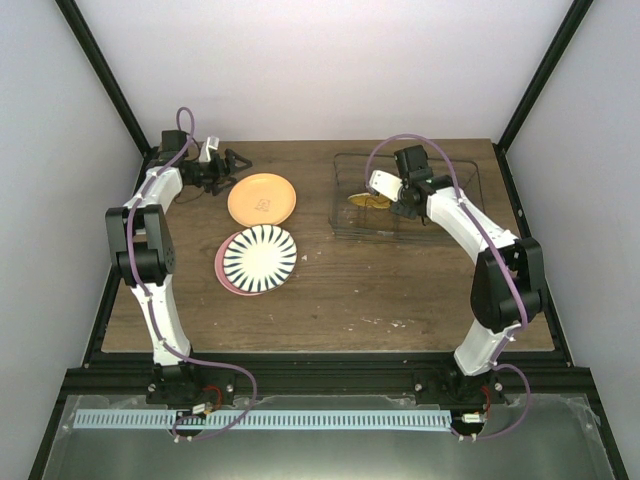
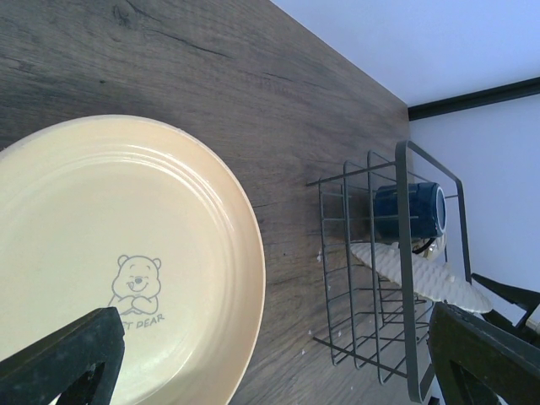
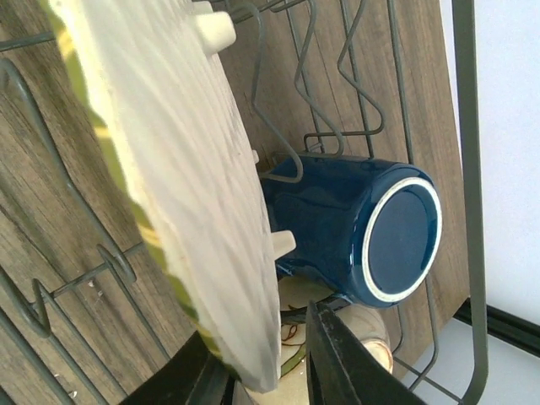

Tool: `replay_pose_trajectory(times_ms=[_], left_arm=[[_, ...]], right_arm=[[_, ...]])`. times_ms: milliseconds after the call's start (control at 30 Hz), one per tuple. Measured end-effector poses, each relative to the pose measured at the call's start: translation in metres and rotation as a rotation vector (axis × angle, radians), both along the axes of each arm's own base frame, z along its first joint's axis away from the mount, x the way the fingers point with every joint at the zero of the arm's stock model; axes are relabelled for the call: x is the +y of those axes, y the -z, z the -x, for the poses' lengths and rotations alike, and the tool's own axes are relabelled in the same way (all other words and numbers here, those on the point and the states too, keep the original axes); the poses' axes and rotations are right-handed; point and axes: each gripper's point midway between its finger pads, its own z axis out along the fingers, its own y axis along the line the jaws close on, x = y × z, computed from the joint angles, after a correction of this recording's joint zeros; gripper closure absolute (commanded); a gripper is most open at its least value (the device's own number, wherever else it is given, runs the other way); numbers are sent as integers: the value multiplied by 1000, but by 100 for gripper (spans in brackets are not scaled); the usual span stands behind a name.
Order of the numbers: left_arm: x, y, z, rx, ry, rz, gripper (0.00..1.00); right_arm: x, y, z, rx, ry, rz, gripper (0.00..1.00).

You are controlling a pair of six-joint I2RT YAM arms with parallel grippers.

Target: Load the mixed dishes into the dish rack

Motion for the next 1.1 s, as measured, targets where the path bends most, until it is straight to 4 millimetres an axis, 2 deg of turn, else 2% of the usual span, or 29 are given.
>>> replay_pose_trajectory(times_ms=[200, 300, 467, 500, 567, 600, 633, 667, 733, 833, 933, 1100], left_arm=[[0, 0, 0, 2, -2, 1, 0], [0, 0, 0, 2, -2, 1, 0], [0, -3, -2, -3, -5, 0, 0], [1, -4, -2, -5, -6, 0, 0], [1, -5, -3, -8, -7, -1, 0], [1, -5, -3, -7, -8, -2, 0], [1, -5, -3, -7, -10, -3, 0], [2, -5, -3, -5, -11, -5, 0], [3, -5, -4, -2, -17, -13, 0], [10, 0, -4, 16, -39, -39, 0], [24, 11, -2, 66, -93, -100, 0], [53, 32, -4, 156, -178, -224, 0]], right_arm=[[1, -5, 6, 34, 0, -9, 70], [7, -18, 10, 41, -5, -34, 68], [24, -51, 26, 35, -42, -89, 66], [28, -55, 31, 38, -50, -97, 61], [32, -60, 40, 49, -58, -112, 31], [33, -61, 44, 55, -58, -120, 21], [34, -62, 46, 57, -57, -124, 5], [34, -63, 47, 58, -57, -127, 1], [33, -65, 47, 51, -48, -131, 0], [34, -73, 36, -4, -23, -148, 0], [38, -89, 19, -69, 16, -193, 0], [55, -132, -31, -213, 77, -309, 0]])
